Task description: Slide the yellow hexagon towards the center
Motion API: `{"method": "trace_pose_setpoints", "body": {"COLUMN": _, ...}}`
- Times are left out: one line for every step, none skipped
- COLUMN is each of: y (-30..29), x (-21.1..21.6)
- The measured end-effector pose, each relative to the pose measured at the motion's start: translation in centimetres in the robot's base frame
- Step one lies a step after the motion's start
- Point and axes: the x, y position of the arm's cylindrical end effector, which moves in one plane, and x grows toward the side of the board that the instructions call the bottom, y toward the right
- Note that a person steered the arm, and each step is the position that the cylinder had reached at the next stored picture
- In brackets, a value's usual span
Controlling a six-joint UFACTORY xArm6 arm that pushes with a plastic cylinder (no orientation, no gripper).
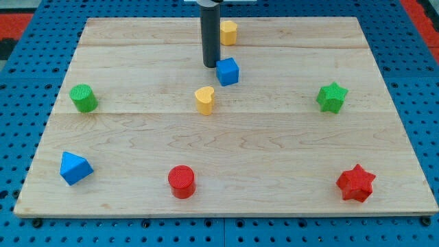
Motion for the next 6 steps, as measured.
{"method": "trace_pose_setpoints", "body": {"y": 1.7, "x": 1.4}}
{"method": "trace_pose_setpoints", "body": {"y": 1.5, "x": 1.3}}
{"method": "trace_pose_setpoints", "body": {"y": 6.7, "x": -7.1}}
{"method": "trace_pose_setpoints", "body": {"y": 8.7, "x": -13.3}}
{"method": "trace_pose_setpoints", "body": {"y": 1.6, "x": -9.2}}
{"method": "trace_pose_setpoints", "body": {"y": -2.8, "x": -3.0}}
